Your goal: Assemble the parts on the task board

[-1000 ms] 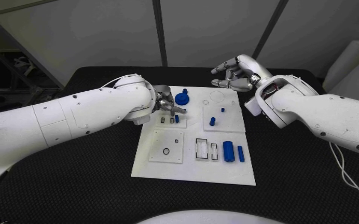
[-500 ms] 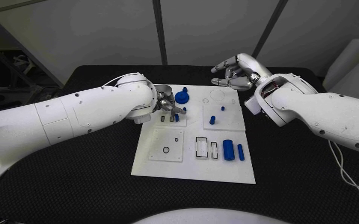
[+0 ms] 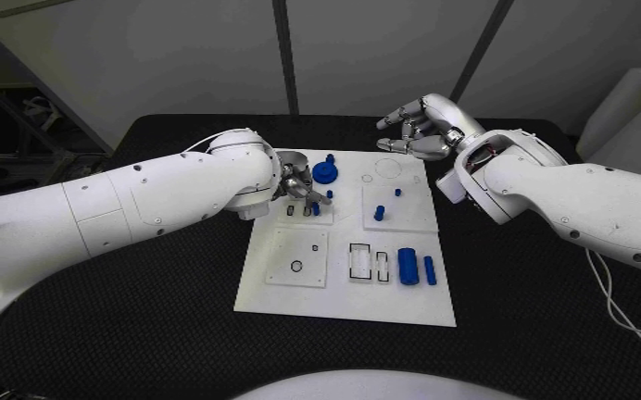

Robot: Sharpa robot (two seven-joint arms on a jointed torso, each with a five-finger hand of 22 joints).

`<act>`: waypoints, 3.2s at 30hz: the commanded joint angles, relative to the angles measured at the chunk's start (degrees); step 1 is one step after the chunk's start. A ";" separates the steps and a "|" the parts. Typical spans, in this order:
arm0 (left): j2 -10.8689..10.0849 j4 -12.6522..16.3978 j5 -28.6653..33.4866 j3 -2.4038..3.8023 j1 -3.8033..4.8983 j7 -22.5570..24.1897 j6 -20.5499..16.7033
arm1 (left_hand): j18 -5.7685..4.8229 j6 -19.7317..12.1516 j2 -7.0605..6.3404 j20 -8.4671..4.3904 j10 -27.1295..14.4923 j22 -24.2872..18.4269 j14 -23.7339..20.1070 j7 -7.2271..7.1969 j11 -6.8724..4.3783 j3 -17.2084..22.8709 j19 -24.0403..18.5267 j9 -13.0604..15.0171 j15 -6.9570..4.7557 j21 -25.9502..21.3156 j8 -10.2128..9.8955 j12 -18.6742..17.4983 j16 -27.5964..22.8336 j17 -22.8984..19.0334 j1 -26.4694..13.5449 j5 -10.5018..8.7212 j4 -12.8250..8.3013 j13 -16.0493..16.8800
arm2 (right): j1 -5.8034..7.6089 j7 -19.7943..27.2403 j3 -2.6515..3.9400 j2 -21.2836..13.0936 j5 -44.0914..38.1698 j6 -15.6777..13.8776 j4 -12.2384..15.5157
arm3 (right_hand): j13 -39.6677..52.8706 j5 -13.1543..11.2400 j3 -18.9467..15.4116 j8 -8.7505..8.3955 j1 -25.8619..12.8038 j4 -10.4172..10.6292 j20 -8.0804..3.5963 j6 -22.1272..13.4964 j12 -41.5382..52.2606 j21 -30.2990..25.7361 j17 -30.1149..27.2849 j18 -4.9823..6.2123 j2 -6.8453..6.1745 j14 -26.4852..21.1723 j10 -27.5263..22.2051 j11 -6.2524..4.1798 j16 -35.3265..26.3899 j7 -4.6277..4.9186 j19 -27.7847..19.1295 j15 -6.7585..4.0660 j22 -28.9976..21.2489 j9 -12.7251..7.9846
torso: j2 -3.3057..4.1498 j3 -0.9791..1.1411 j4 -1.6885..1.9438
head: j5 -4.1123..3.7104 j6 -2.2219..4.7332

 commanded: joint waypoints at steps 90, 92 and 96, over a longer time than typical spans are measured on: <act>-5.26 8.20 -12.33 -0.02 -2.58 0.74 -11.36 | -1.62 -3.54 -10.44 -0.48 0.28 4.00 5.96 -0.67 -0.96 54.71 0.29 13.02 -0.81 -0.04 1.93 -1.87 0.14 15.08 -3.03 -0.17 -14.58 -0.53 | 0.10 0.21 0.04 0.09 0.13 2.10 -0.90 | -0.43 0.83 0.29 0.03 -0.73 0.65 -0.35 0.34 -0.52 -0.54 3.68 1.09 0.30 3.02 -0.10 -0.11 -0.56 -0.10 -0.46 -0.37 6.22 -0.09 | 0.21 -0.08 -0.04 | 1.04 -1.22; -5.23 8.18 -12.52 -0.02 -2.71 0.73 -11.34 | -1.62 -3.54 -10.44 -0.48 0.28 4.00 5.96 -0.67 -0.96 54.71 0.29 13.02 -0.81 -0.04 1.93 -1.87 0.14 15.08 -3.03 -0.17 -14.58 -0.53 | 0.10 0.24 0.04 0.11 0.13 2.11 -0.91 | -0.43 0.83 0.29 0.03 -0.73 0.65 -0.35 0.34 -0.52 -0.54 3.68 1.09 0.30 3.02 -0.10 -0.11 -0.56 -0.10 -0.46 -0.37 6.22 -0.09 | 0.20 -0.05 -0.04 | 1.05 -1.29; -5.11 8.01 -13.08 -0.02 -2.95 0.66 -11.15 | -1.63 -3.51 -10.42 -0.48 0.31 4.04 5.96 -0.67 -0.96 54.77 0.32 13.05 -0.81 -0.01 1.95 -1.85 0.14 15.08 -3.02 -0.16 -14.58 -0.51 | 0.09 0.27 0.04 0.11 0.13 2.21 -0.89 | -0.43 0.83 0.29 0.03 -0.73 0.65 -0.35 0.34 -0.52 -0.54 3.68 1.09 0.30 3.02 -0.10 -0.11 -0.56 -0.10 -0.46 -0.37 6.22 -0.09 | 0.18 -0.07 -0.04 | 0.99 -1.41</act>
